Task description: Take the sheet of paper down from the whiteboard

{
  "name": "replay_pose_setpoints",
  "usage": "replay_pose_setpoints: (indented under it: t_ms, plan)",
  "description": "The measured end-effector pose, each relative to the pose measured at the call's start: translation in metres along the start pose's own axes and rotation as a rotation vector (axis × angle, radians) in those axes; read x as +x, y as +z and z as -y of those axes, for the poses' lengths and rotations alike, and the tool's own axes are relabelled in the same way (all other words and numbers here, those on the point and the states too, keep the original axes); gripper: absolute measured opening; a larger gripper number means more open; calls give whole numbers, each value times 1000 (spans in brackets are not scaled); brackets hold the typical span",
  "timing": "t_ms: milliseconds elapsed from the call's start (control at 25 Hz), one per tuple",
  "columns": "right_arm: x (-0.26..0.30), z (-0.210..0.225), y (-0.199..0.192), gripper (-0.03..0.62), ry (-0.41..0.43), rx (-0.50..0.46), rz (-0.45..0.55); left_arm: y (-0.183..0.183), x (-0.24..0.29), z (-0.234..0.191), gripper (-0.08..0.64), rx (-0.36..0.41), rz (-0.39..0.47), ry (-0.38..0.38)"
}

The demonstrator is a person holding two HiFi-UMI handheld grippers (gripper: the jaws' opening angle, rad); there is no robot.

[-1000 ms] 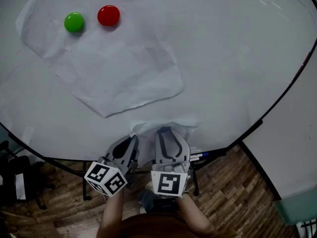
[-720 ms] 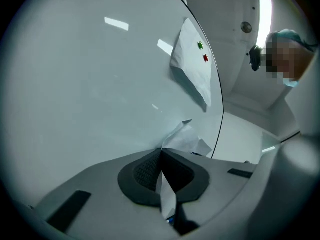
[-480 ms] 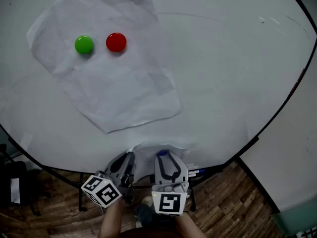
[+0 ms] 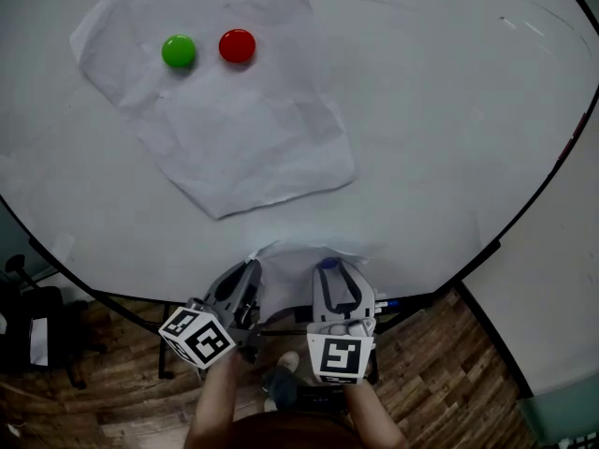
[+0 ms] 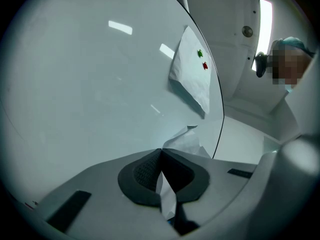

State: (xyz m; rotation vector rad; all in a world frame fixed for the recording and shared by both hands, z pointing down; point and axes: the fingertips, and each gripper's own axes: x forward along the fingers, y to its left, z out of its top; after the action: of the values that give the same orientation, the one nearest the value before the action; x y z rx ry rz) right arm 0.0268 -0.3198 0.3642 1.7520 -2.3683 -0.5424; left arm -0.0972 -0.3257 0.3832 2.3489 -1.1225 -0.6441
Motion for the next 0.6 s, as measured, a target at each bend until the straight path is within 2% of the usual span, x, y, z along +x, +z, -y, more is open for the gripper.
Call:
replay_pose_setpoints:
  t_ms: [600]
  plan:
    - [-4,0,-6,136,3,32,-23,14,-29,-20,25,-8,24,68]
